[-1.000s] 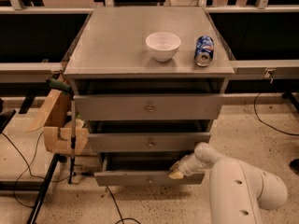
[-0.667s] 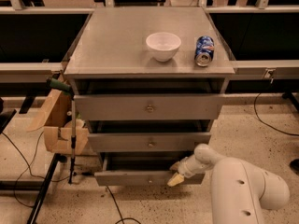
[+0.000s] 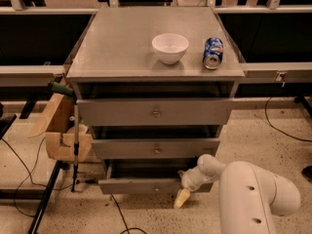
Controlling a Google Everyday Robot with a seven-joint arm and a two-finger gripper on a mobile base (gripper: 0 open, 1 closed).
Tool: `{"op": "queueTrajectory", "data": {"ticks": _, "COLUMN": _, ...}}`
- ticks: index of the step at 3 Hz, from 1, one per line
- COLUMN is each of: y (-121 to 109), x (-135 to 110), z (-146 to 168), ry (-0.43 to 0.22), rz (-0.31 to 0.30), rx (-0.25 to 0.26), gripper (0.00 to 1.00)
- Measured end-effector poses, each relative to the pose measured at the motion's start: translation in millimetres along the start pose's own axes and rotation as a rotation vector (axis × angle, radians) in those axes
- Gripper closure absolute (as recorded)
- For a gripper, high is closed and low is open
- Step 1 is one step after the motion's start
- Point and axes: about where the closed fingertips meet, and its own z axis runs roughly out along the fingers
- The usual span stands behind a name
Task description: Open bottom drawer
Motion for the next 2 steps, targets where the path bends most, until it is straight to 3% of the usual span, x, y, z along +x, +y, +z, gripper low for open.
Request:
{"op": "queueTrajectory", "data": {"ticks": 1, "y": 43.3, "x": 0.9, "z": 23.3, "ry": 0.042, "rz": -0.028, "rx": -0.058, "gripper": 0.0}}
{"op": "queueTrajectory", "data": {"ticks": 2, "y": 42.1, "x": -0.8, "z": 21.3, "ry": 0.042, "rz": -0.028, "rx": -0.058, "gripper": 0.0}}
